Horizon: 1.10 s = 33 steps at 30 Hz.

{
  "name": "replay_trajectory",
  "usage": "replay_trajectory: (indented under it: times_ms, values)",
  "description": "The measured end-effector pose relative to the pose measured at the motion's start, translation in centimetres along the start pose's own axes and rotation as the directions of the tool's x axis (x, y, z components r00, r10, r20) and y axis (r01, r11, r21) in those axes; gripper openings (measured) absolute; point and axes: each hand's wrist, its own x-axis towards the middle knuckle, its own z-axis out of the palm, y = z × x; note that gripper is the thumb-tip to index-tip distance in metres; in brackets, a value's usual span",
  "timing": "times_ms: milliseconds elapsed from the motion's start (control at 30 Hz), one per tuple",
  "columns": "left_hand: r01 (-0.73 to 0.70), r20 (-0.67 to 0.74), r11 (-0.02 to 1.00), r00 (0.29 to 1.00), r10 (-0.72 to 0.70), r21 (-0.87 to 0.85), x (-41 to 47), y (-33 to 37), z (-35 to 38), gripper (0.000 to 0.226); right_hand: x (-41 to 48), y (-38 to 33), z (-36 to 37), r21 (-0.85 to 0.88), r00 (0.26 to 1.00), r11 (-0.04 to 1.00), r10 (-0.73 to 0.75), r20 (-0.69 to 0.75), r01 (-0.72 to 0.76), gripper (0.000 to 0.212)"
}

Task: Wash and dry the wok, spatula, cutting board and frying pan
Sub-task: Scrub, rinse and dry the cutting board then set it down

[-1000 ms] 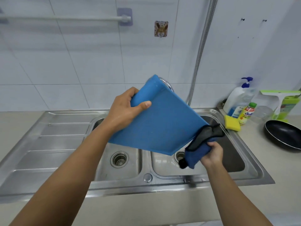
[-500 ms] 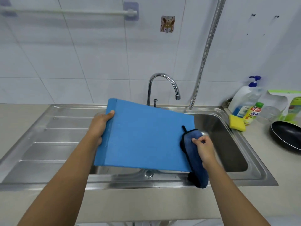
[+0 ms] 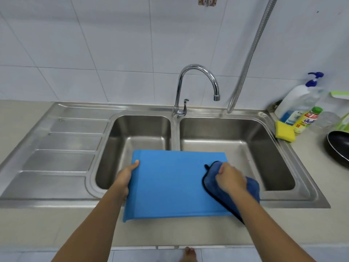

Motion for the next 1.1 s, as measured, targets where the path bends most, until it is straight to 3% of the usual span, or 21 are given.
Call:
replay_trajectory:
  times_ms: [33, 100, 200, 300, 400, 467, 533, 600, 667, 733, 833, 967, 1100]
  values:
    - [0.012, -0.008, 1.0, 1.0, -0.012, 0.003, 0.2, -0.6, 0.1, 0.053, -0.9, -1.4, 0.8, -0.113, 0.998, 0.992, -0.056, 0.007, 0.056, 0.022]
    - [0.009, -0.05, 1.0, 0.999, -0.008, 0.024, 0.5, -1.4, 0.2, 0.047, -2.4, -4.2, 2.5, -0.148, 0.99, 0.979, -0.135, 0.048, 0.141, 0.029]
    - [-0.02, -0.107, 0.999, 0.994, 0.024, 0.044, 0.9, -1.5, 0.8, 0.042, -3.4, -8.7, 4.8, 0.086, 0.964, 0.976, -0.212, 0.159, 0.2, 0.031]
    - [-0.112, -0.198, 0.98, 0.969, 0.145, 0.166, 1.0, -1.4, 1.6, 0.036, -5.1, -12.6, 6.7, 0.223, 0.924, 0.922, -0.353, 0.149, 0.317, 0.033]
    - [-0.174, -0.205, 0.923, 0.945, 0.254, 0.342, 0.9, -1.5, 1.7, 0.044, -6.7, -12.1, 8.1, 0.051, 0.792, 0.809, -0.584, 0.178, 0.585, 0.06]
    - [-0.188, -0.207, 0.882, 0.931, 0.3, 0.433, 0.9, -1.6, 1.3, 0.05, -6.1, -9.4, 8.8, -0.021, 0.735, 0.741, -0.661, 0.15, 0.671, 0.062]
    - [-0.185, -0.213, 0.864, 0.925, 0.314, 0.468, 0.9, -1.7, 1.1, 0.052, -4.1, -5.7, 8.7, -0.051, 0.781, 0.78, -0.623, 0.03, 0.624, 0.063]
    - [-0.181, -0.201, 0.87, 0.933, 0.3, 0.459, 1.0, -1.9, 1.1, 0.053, -1.1, -1.0, 7.4, -0.074, 0.902, 0.908, -0.417, -0.111, 0.411, 0.066]
    - [-0.173, -0.202, 0.877, 0.936, 0.288, 0.449, 1.2, -2.1, 1.1, 0.053, 0.8, 3.4, 5.2, -0.073, 0.974, 0.981, -0.188, -0.123, 0.18, 0.062]
    - [-0.167, -0.205, 0.879, 0.937, 0.282, 0.446, 1.4, -2.2, 1.3, 0.053, 0.9, 4.7, 4.5, -0.085, 0.99, 0.995, -0.069, -0.12, 0.059, 0.059]
    - [-0.182, -0.187, 0.887, 0.941, 0.282, 0.425, 1.4, -2.4, 1.7, 0.05, -1.1, 0.9, 6.2, -0.178, 0.981, 0.983, -0.075, -0.182, 0.042, 0.058]
    - [-0.209, -0.186, 0.903, 0.937, 0.295, 0.375, 1.4, -2.4, 1.6, 0.048, -4.2, -5.9, 7.8, -0.059, 0.952, 0.953, -0.301, -0.053, 0.298, 0.056]
    - [-0.23, -0.201, 0.9, 0.926, 0.32, 0.37, 1.8, -2.8, 1.3, 0.049, -9.3, -9.2, 9.1, 0.027, 0.787, 0.793, -0.608, 0.102, 0.609, 0.048]
